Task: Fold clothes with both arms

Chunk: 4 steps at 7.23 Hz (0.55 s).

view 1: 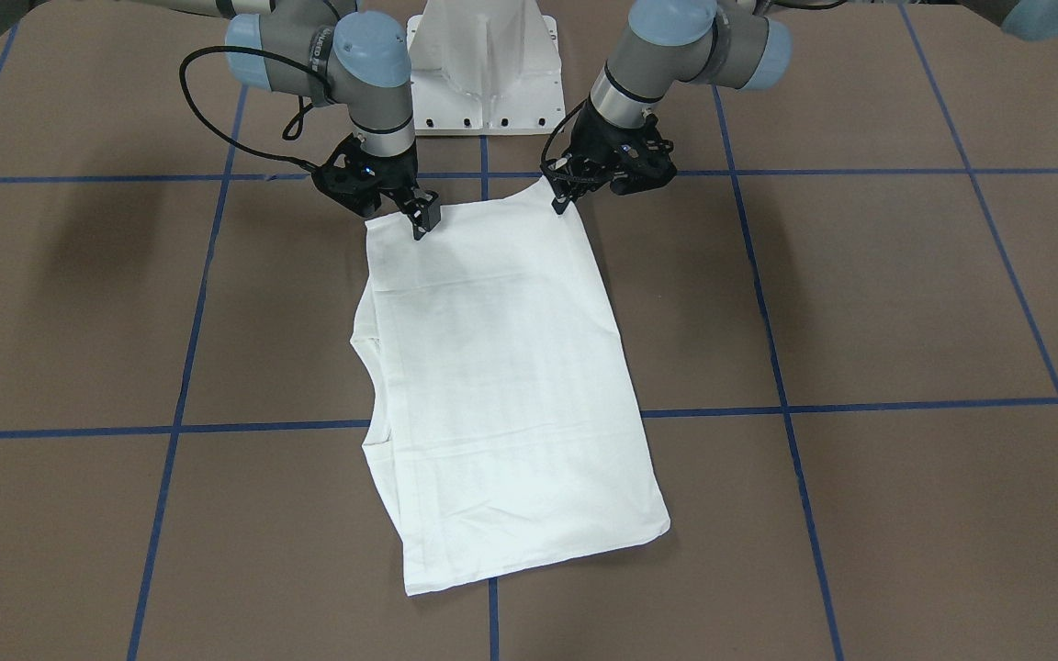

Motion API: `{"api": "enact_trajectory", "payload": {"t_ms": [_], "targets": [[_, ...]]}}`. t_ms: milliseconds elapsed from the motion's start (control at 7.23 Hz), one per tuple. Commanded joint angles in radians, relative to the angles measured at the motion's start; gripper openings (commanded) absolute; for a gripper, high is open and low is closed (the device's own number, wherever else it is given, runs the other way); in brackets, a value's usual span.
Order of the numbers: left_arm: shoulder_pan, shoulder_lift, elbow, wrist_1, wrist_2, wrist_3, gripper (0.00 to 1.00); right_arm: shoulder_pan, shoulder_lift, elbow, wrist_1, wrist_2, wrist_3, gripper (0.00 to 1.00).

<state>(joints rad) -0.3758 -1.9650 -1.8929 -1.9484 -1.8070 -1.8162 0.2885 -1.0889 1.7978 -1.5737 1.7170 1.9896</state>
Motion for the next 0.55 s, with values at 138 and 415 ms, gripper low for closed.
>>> {"api": "enact_trajectory", "payload": {"t_ms": [138,415], "targets": [[-0.002,0.000,0.000,0.000,0.000,0.000,0.00,-0.002,0.007,-0.009,0.001,0.000,0.009,0.63],[-0.002,0.002,0.002,0.000,0.000,0.000,0.00,-0.002,0.007,-0.009,0.001,0.001,0.009,0.32]]}}
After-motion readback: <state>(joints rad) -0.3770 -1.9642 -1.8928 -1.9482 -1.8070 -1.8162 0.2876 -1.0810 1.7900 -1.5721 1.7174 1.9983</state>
